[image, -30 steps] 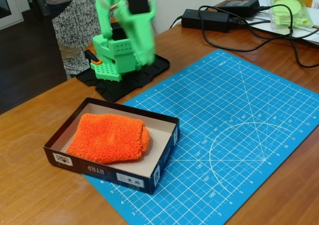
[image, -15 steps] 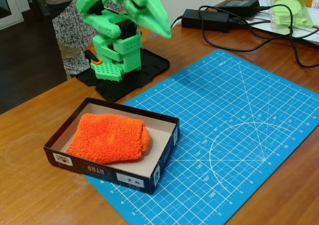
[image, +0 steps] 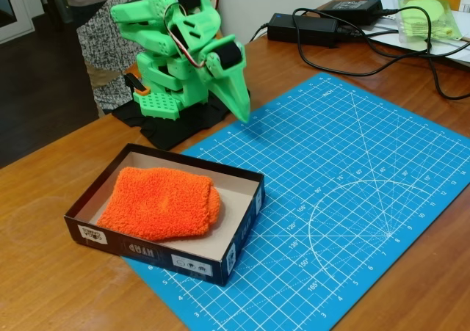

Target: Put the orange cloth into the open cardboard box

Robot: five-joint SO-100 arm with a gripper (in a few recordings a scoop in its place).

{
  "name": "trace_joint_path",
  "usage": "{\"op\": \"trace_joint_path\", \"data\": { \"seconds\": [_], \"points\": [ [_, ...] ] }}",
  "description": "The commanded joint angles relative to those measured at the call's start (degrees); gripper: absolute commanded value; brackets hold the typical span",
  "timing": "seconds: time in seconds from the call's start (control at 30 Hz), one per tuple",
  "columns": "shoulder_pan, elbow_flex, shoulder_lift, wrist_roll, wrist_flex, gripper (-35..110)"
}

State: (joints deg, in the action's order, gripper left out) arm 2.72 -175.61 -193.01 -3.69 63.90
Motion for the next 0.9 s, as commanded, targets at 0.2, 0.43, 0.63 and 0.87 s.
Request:
{"op": "trace_joint_path", "data": {
  "seconds": [0.2,0.43,0.63,0.87],
  "points": [
    [0.79,-0.53,-0.35,-0.09,0.18,0],
    [0.88,-0.53,-0.35,0.00,0.18,0],
    [1.32,-0.70,-0.35,-0.26,-0.26,0],
    [1.32,-0.70,-0.35,-0.35,-0.26,0]
  ]
}}
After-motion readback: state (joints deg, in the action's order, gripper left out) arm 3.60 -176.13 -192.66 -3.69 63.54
